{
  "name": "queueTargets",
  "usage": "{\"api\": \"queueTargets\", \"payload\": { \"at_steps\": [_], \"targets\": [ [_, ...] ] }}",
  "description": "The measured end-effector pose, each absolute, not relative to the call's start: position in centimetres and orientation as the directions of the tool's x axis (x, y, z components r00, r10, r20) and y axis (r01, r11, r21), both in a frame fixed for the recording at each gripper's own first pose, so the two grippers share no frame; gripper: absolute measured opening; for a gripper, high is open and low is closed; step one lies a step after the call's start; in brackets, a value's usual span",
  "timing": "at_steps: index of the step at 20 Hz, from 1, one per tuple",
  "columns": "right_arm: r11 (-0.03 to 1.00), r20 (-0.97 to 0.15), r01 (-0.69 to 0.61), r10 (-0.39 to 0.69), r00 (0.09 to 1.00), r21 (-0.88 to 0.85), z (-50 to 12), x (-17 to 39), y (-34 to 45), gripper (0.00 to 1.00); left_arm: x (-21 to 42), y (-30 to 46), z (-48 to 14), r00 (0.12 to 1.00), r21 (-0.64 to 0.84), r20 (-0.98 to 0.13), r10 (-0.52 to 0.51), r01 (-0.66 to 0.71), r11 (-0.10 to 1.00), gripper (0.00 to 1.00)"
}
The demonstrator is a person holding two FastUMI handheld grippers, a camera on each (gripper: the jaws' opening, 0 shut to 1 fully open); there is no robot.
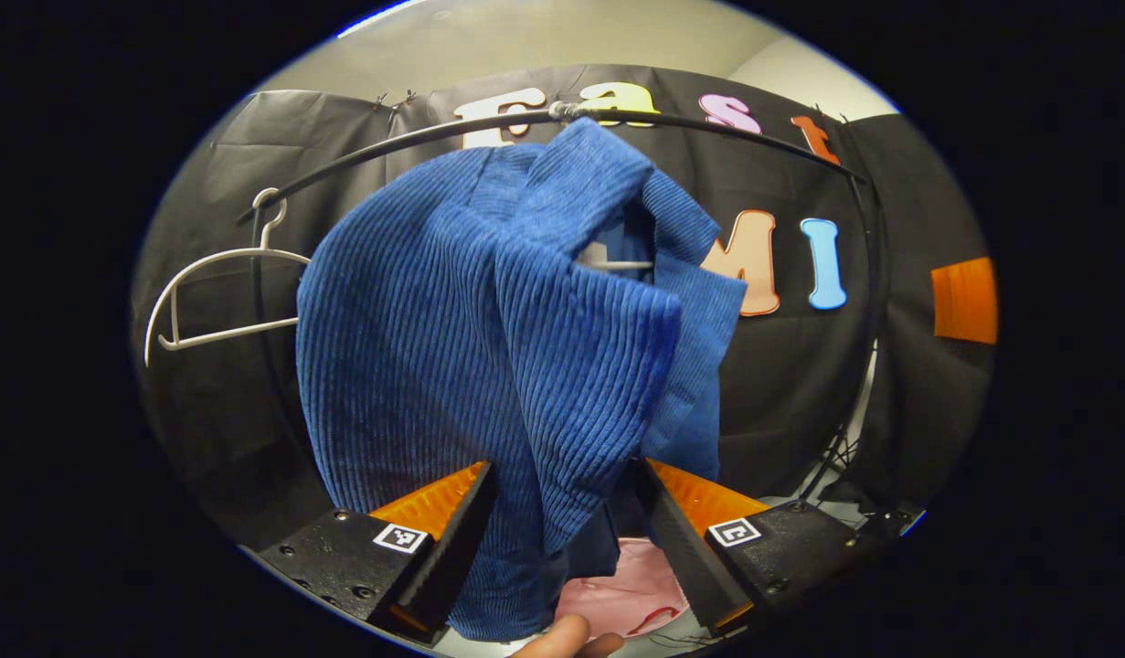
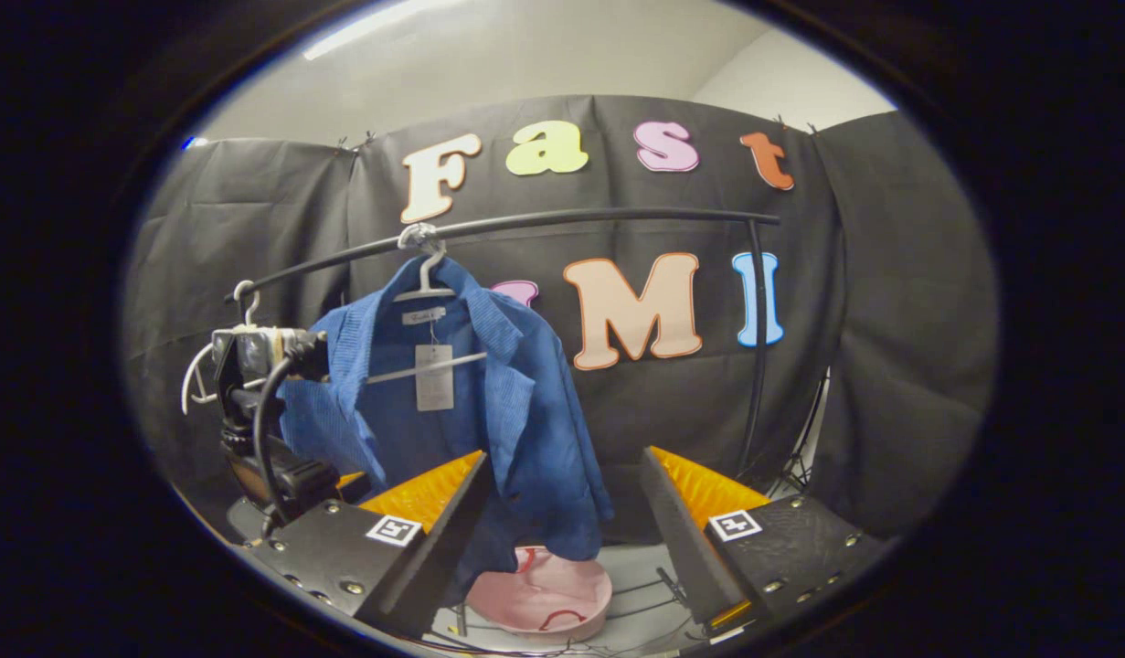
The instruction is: Grasp the clothes on the hanger with both hands and then place them into the laundry hamper below.
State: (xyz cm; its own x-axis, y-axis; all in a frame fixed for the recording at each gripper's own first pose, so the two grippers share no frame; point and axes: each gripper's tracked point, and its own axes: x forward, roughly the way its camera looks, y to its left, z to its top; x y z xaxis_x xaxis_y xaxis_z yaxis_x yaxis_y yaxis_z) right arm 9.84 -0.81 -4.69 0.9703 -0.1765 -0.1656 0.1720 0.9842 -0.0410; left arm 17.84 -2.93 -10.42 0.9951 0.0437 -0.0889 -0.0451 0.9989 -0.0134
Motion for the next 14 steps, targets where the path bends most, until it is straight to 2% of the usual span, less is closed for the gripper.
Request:
{"api": "queueTargets", "payload": {
  "at_steps": [4, 7, 10, 13, 14],
  "targets": [
    [0.992, -0.176, 0.104, -0.115, 0.978, -0.072, -5.6, 11.6, -1.1, 0.97, 19.0, -1.9, -11.7, 0.988, -0.001, -0.096, 0.12, -0.121, 0.993, 0.96],
    [0.998, -0.171, 0.052, -0.058, 0.984, -0.04, -5.8, 13.2, -1.4, 0.99, 19.4, -3.1, -13.5, 0.99, 0.001, -0.123, 0.064, -0.065, 0.998, 0.85],
    [1.0, -0.175, 0.018, -0.015, 0.984, 0.015, -6.8, 14.9, -1.9, 0.99, 18.6, 0.1, -12.8, 0.976, 0.026, -0.099, 0.191, -0.19, 0.981, 0.21],
    [0.997, -0.207, -0.033, 0.046, 0.977, 0.065, -8.1, 16.4, -1.5, 0.97, 17.5, 0.2, -9.4, 0.981, -0.025, 0.001, 0.193, -0.193, 0.981, 0.11],
    [0.996, -0.219, -0.056, 0.07, 0.973, 0.069, -8.6, 16.9, -1.4, 1.0, 17.6, 0.2, -8.6, 0.982, -0.002, 0.03, 0.186, -0.186, 0.983, 0.12]
  ]
}}
